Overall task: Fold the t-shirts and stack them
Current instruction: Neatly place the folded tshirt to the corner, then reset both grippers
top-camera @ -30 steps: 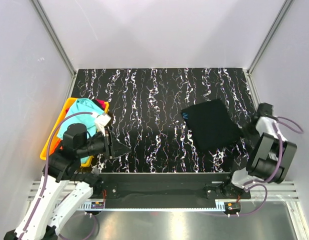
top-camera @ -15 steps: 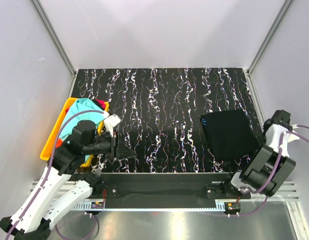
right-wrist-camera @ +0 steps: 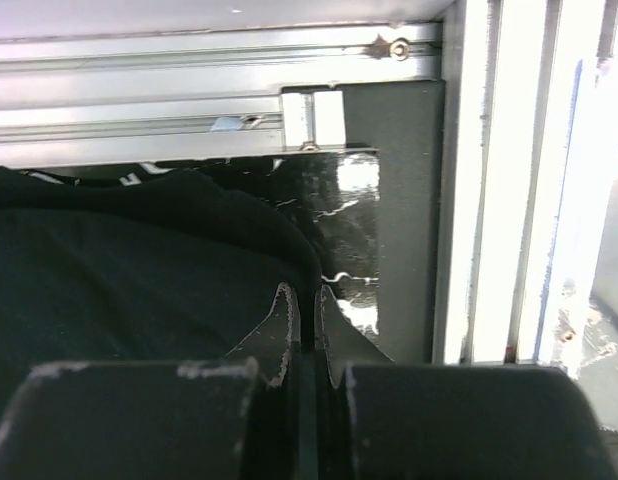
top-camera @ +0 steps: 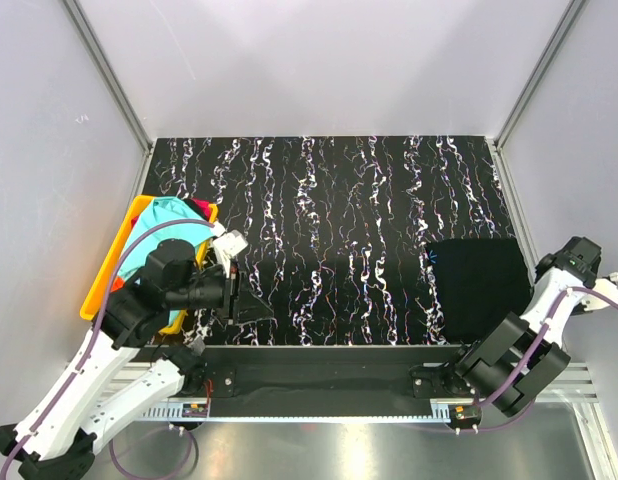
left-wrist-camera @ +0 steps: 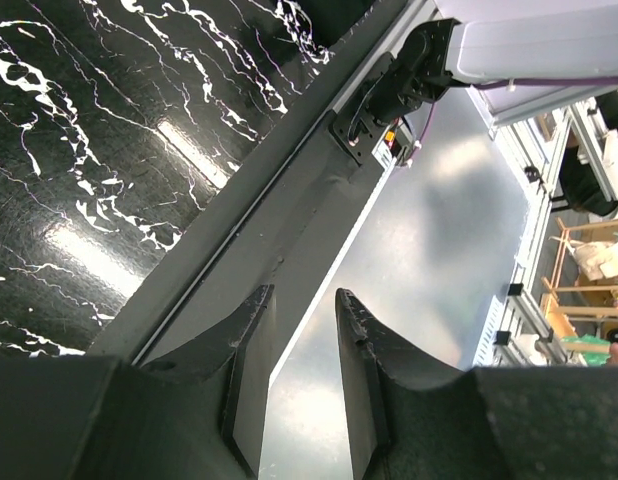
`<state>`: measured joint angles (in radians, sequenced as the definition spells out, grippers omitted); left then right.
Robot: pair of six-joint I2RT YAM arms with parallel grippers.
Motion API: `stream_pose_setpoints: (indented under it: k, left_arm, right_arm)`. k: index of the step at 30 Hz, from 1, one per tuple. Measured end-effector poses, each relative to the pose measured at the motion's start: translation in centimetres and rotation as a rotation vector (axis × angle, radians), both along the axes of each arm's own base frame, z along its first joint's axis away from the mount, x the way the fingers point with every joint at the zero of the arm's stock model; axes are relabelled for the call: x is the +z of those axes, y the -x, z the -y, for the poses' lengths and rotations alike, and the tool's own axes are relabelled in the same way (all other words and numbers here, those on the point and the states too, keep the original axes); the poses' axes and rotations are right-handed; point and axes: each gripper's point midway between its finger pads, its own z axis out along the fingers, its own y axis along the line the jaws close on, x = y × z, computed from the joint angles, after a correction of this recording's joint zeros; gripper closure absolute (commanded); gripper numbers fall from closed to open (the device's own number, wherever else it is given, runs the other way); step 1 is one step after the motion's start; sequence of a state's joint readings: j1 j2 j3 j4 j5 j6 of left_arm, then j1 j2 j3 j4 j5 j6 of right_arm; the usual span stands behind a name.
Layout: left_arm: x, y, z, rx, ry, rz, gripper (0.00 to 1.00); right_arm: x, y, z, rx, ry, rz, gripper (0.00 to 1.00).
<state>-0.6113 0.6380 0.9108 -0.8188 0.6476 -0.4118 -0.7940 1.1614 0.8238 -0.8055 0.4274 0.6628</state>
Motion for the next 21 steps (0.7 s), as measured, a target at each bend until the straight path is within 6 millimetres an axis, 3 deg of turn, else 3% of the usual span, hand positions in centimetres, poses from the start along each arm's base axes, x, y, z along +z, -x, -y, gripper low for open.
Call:
stream_pose_setpoints:
  k: [4,5,8,12,13,14,15,18,21]
  left_arm:
    - [0.2,0.2,-0.1,-0.012,-0.009,0.013,0.65]
    - [0.2,0.3,-0.1,-0.014,-0.009,0.017,0.65]
    - [0.3,0.2,-0.1,-0.016,-0.011,0.028,0.64]
    - [0.3,0.2,-0.2,-0.017,-0.014,0.032,0.64]
    - [0.2,0.3,-0.2,-0.017,-0.016,0.031,0.64]
    - [0.2,0.3,-0.2,-0.017,-0.017,0.030,0.64]
    - [0.2,0.3,-0.2,-0.018,-0.018,0.028,0.64]
    - [0.0,0.4,-0.2,-0.017,-0.019,0.023,0.64]
    - [-0.6,0.4,-0.1,-0.012,-0.025,0.000,0.64]
  right_arm:
    - [0.0,0.6,0.2,-0.024,0.001,-0.012,0.99]
    - [0.0,0.7,0.3,-0.028,0.004,-0.015,0.79]
    - [0.0,0.9,0.4,-0.042,0.009,-0.015,0.39]
    - [0.9,1.0,0.3,-0.011,0.012,-0.026,0.20]
    - [1.6,0.6,0.3,0.005,0.019,-0.023,0.19]
    - [2.7,-0.1,0.3,0.032,0.044,-0.013,0.17]
    - [3.9,-1.3,0.1,0.076,0.075,0.011,0.01]
    - [8.4,-6.4,-2.6,0.262,0.167,0.135,0.00]
    - [11.8,-11.1,-7.6,0.474,0.198,0.248,0.00]
